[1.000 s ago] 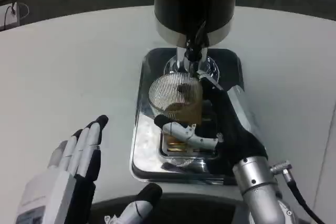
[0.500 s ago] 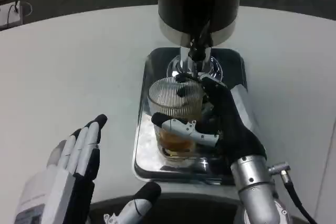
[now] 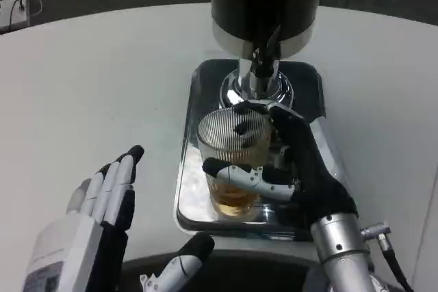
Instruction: Grasp the cup under the faucet to collect the drink, then remove the cup.
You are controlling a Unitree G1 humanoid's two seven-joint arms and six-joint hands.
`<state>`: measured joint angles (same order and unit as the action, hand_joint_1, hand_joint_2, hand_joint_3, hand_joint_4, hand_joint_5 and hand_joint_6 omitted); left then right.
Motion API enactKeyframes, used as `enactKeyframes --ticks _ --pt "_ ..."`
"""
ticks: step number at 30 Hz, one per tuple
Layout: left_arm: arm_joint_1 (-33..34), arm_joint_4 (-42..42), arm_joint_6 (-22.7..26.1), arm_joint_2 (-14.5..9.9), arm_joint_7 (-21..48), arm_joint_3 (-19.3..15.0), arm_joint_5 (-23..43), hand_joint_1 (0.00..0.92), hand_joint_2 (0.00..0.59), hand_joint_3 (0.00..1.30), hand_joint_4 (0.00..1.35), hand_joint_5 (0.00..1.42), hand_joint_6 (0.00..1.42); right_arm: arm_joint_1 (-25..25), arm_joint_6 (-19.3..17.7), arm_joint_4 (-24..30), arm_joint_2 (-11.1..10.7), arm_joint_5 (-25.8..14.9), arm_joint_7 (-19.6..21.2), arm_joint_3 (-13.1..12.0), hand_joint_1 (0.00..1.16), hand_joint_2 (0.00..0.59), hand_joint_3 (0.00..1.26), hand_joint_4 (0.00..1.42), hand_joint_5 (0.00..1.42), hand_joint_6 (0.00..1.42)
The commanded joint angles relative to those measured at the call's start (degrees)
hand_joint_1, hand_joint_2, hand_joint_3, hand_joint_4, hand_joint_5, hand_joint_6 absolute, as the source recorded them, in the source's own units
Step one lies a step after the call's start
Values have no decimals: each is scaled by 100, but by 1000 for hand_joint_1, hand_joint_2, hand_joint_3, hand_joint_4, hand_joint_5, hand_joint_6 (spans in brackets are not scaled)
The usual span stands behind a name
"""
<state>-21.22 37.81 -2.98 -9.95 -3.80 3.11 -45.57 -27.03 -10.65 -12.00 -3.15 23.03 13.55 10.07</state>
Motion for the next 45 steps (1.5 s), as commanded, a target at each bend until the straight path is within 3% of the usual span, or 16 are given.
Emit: enactKeyframes --ticks 1,17,27,37,45 --pt "44 -81 65 2 84 64 -43 0 165 0 0 0 0 175 -56 447 15 -66 -79 -30 1127 115 920 1054 1271 1424" --pt "163 -174 125 -24 89 217 -67 0 165 0 0 0 0 857 -41 1337 -92 -111 -374 -143 1128 101 923 1053 1270 1424" --pt "240 -260 94 -36 67 272 -44 0 165 0 0 0 0 1576 -2 2263 -251 -292 -760 -193 1129 97 923 1053 1270 1424" --pt "278 -286 15 -58 28 333 -59 0 162 0 0 0 0 2611 -39 3307 -520 -830 -1216 -639 1129 99 922 1053 1257 1424" --pt "333 -261 -49 -63 10 530 -175 0 161 0 0 0 0 2909 211 4140 -641 -1182 -1479 -1089 1127 109 915 1053 1257 1424"
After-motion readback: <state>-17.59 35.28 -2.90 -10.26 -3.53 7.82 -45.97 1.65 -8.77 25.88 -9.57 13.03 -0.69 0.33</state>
